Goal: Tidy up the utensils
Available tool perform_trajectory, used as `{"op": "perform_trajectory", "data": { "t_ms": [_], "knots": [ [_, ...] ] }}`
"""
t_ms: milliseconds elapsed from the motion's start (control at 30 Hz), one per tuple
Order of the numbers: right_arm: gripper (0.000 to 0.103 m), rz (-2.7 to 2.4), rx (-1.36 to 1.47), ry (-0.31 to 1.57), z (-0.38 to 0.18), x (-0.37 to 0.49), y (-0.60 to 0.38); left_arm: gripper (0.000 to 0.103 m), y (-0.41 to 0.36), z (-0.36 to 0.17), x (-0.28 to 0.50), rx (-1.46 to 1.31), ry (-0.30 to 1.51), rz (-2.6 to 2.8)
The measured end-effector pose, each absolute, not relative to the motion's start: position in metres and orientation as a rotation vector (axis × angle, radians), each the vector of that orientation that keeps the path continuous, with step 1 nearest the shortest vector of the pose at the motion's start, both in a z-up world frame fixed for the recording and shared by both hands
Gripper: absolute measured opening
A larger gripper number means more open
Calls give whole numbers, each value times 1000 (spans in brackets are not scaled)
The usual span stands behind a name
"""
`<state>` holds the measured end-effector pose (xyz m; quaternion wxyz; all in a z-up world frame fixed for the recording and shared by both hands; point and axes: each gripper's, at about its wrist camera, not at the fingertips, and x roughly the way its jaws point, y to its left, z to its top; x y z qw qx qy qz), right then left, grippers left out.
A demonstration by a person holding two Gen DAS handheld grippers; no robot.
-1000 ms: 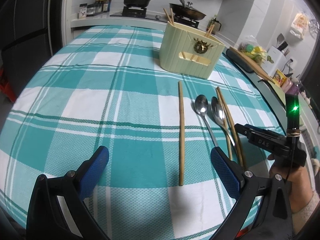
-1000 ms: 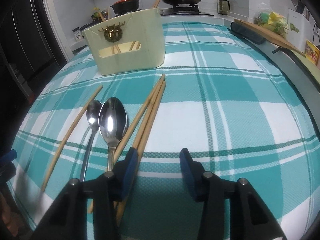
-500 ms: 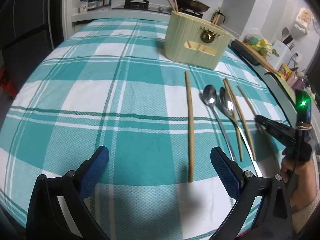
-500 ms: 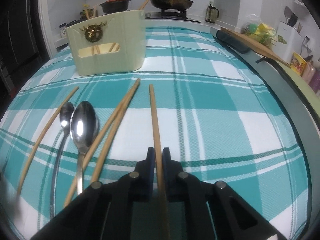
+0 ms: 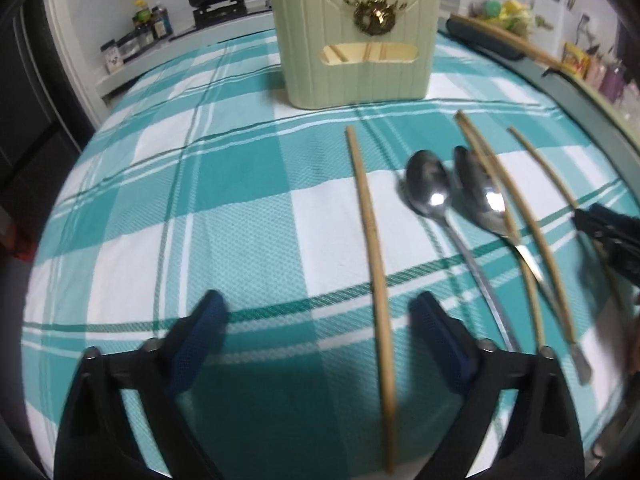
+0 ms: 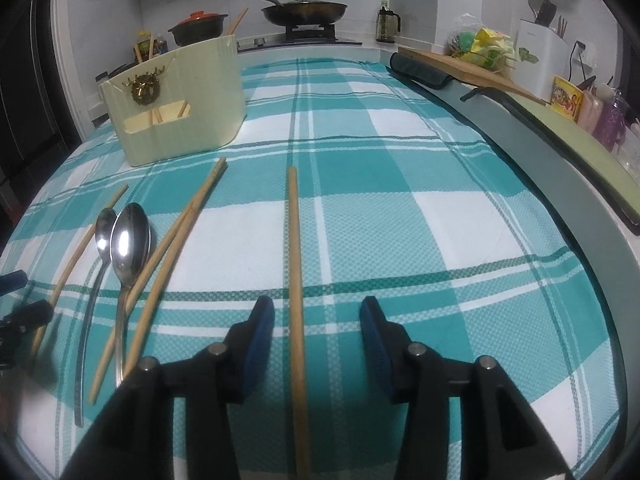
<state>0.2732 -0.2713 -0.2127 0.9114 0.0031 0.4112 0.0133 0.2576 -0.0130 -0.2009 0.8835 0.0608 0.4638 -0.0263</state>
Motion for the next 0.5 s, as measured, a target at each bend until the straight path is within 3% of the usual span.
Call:
{"op": "perform_trajectory", "data": {
  "t_ms": [67,133,200,500],
  "knots": [
    [49,28,-2,846,-213,273,-270,65,-8,-200,258,62,973,-69],
    [49,24,-14,846,-214,272,-267,34,-4,-199,256,31,973,-60],
    [49,23,-15,845,-214,272,-267,11,-1,-198,253,27,969,-60],
    [49,26,-9,843,-214,271,-268,6,22,-198,229,-98,969,-11]
  ]
}}
